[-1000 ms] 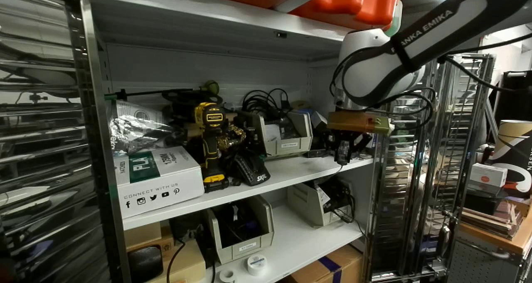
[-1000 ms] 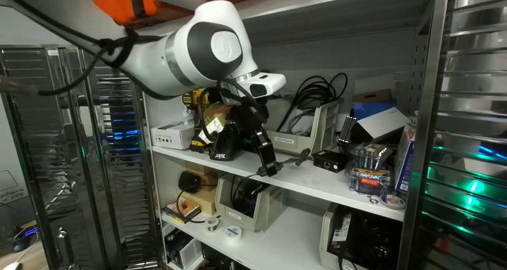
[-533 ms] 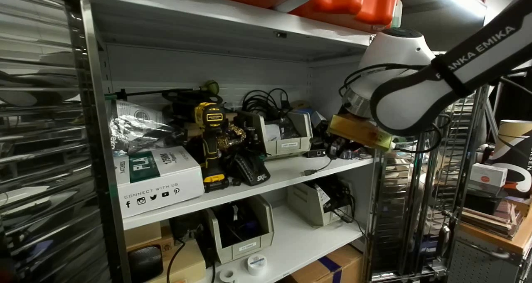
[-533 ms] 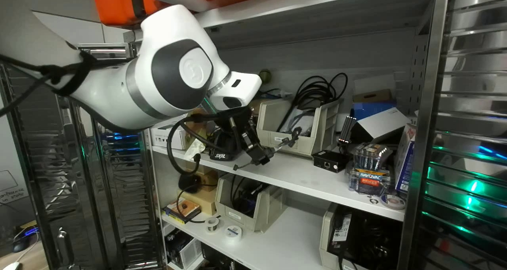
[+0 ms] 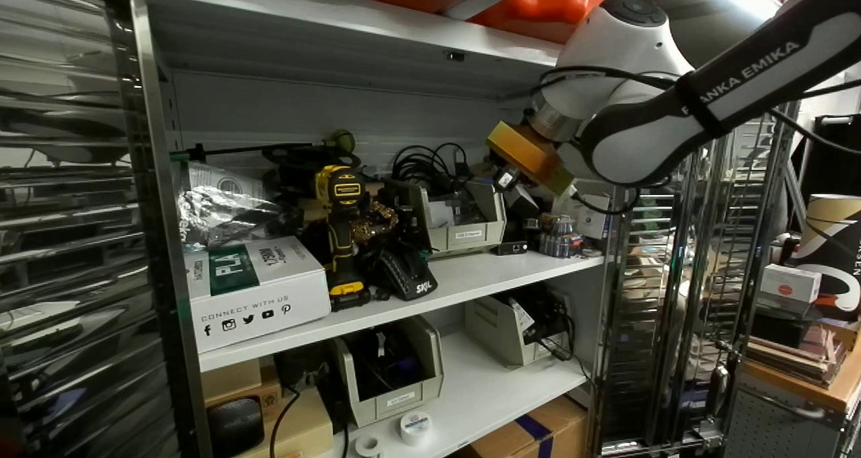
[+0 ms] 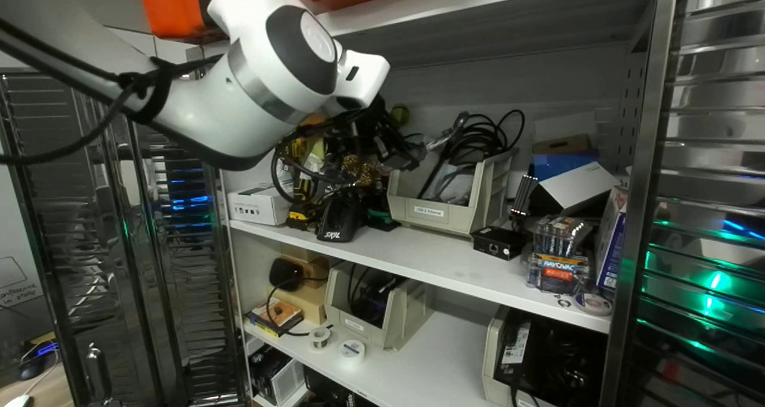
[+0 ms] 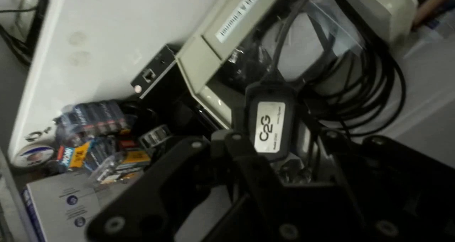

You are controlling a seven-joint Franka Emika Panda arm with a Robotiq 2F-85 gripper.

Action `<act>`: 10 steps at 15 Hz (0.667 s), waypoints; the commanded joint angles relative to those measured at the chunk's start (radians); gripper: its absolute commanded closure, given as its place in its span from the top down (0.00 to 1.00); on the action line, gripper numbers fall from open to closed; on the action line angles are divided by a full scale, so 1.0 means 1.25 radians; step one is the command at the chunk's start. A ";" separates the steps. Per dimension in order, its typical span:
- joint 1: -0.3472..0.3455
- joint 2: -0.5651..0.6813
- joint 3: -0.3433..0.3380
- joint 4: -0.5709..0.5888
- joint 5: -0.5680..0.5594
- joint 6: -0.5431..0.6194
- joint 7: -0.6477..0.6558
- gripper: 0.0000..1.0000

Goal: Put the black object in the cream box

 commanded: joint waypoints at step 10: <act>0.079 0.342 -0.056 0.517 -0.692 -0.048 0.492 0.09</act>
